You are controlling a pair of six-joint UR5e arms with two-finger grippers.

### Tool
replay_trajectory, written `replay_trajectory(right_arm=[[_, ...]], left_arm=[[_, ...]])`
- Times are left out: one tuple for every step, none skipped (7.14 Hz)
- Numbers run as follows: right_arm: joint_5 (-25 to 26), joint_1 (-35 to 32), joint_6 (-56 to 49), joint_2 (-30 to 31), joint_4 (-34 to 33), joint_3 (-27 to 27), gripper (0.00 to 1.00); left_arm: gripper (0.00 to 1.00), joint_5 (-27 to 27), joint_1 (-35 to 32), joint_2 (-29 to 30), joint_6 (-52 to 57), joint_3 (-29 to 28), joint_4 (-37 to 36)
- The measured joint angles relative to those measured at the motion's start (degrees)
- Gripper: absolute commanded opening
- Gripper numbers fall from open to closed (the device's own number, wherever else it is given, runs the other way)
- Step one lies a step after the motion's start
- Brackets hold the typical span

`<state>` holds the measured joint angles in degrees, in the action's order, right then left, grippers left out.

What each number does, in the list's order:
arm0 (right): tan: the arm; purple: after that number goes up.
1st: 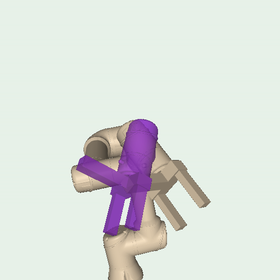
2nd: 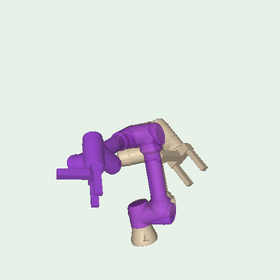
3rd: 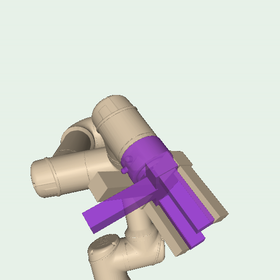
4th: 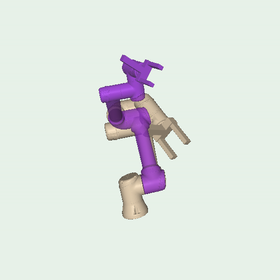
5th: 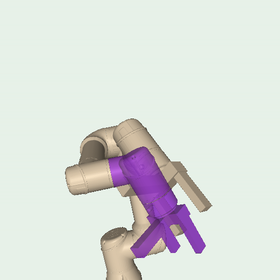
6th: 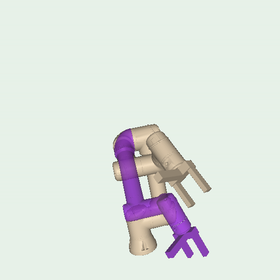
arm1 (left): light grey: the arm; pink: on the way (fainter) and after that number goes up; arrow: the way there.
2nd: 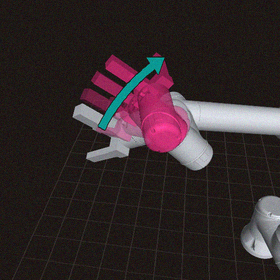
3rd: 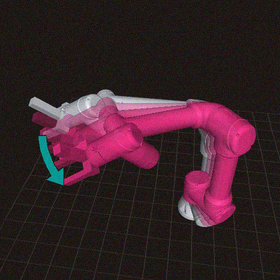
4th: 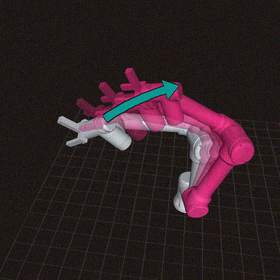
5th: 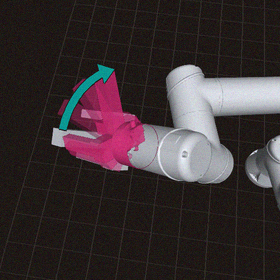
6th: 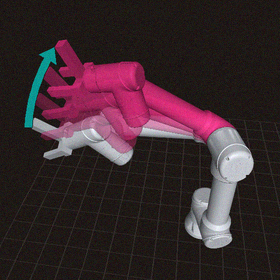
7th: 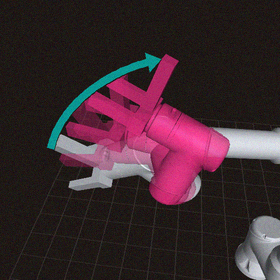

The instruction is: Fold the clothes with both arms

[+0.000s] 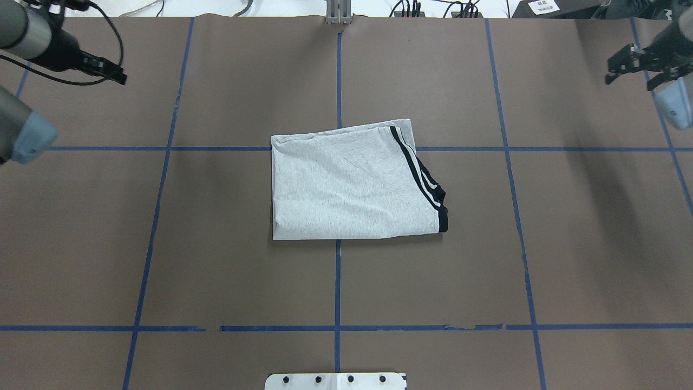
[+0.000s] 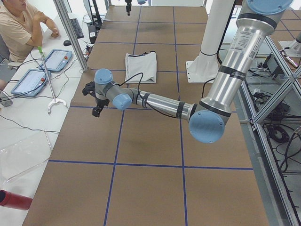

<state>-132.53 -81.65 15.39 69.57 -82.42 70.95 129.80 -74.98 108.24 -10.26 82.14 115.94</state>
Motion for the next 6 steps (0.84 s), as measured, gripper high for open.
replay_trajectory(right_arm=[[-0.9, -2.0, -3.6, 2.2, -2.6, 1.8, 1.0], [-2.1, -3.3, -5.6, 4.6, -3.5, 3.4, 1.0], [-2.7, -3.8, -7.0, 6.5, -3.8, 4.8, 1.0], [-2.9, -3.9, -8.4, 7.5, -3.9, 5.6, 1.0], [-3.1, -3.8, -10.1, 7.8, -4.2, 5.9, 1.0], [-4.0, -3.9, -11.7, 8.0, -4.3, 5.9, 1.0]], left_arm=[[1.0, 1.4, -3.2, -2.4, 4.5, 0.0, -1.4], [1.0, 2.9, -6.0, -4.8, 6.8, 0.0, -2.6], [1.0, 5.0, -9.3, -6.1, 7.6, -0.1, -3.4], [1.0, 6.4, -12.1, -6.9, 7.7, 0.1, -3.7], [1.0, 6.9, -13.4, -7.9, 7.4, 0.8, -3.7], [1.0, 6.6, -13.7, -8.8, 7.1, 1.6, -3.6]])
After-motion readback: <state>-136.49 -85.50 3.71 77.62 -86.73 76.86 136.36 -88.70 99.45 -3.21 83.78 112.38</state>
